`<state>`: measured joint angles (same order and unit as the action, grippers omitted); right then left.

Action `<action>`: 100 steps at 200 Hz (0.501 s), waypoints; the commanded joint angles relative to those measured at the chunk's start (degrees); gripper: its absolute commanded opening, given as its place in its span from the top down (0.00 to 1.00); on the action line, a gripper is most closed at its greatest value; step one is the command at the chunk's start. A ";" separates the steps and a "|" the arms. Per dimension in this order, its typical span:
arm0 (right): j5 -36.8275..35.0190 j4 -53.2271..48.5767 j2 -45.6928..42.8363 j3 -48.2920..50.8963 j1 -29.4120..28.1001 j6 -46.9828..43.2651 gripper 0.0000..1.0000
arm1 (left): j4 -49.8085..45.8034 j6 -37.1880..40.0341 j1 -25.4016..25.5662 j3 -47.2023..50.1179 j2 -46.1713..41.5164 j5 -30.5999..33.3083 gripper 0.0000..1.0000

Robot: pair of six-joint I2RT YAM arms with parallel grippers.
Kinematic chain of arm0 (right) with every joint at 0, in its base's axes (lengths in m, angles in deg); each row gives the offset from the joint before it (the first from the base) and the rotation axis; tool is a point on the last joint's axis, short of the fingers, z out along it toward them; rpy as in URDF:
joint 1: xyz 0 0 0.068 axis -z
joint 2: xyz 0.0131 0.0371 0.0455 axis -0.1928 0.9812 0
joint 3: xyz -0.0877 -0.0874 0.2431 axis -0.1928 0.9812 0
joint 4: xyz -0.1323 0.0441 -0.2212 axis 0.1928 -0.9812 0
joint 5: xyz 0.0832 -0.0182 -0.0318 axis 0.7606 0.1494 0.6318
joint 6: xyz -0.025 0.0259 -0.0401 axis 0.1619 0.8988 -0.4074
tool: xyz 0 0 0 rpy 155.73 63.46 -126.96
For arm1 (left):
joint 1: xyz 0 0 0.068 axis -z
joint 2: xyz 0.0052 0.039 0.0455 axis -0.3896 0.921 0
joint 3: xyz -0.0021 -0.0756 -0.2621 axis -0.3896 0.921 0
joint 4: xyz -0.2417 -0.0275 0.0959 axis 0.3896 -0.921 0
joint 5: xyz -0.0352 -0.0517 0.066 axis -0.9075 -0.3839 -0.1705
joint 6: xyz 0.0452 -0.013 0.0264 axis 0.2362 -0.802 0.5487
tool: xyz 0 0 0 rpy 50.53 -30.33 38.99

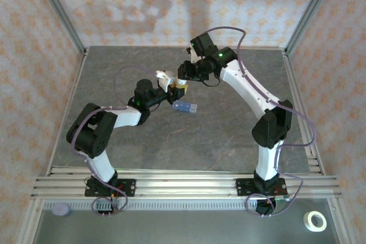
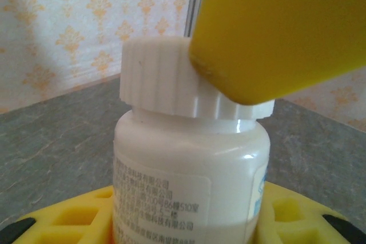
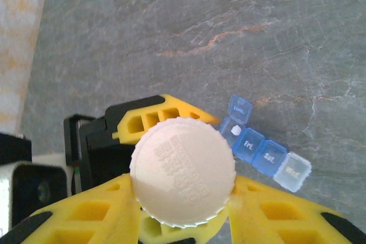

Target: Sort the pills into containers

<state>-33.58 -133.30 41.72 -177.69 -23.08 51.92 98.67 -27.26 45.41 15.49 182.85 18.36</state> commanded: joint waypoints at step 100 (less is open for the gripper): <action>4.88 -3.80 -9.87 0.45 7.63 -7.95 0.24 | 9.39 0.41 -0.22 -0.79 -1.44 -0.44 1.00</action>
<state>-32.07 -135.16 37.37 -178.11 -18.45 50.45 103.78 -26.89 45.52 15.56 182.85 20.52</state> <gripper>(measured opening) 0.760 0.429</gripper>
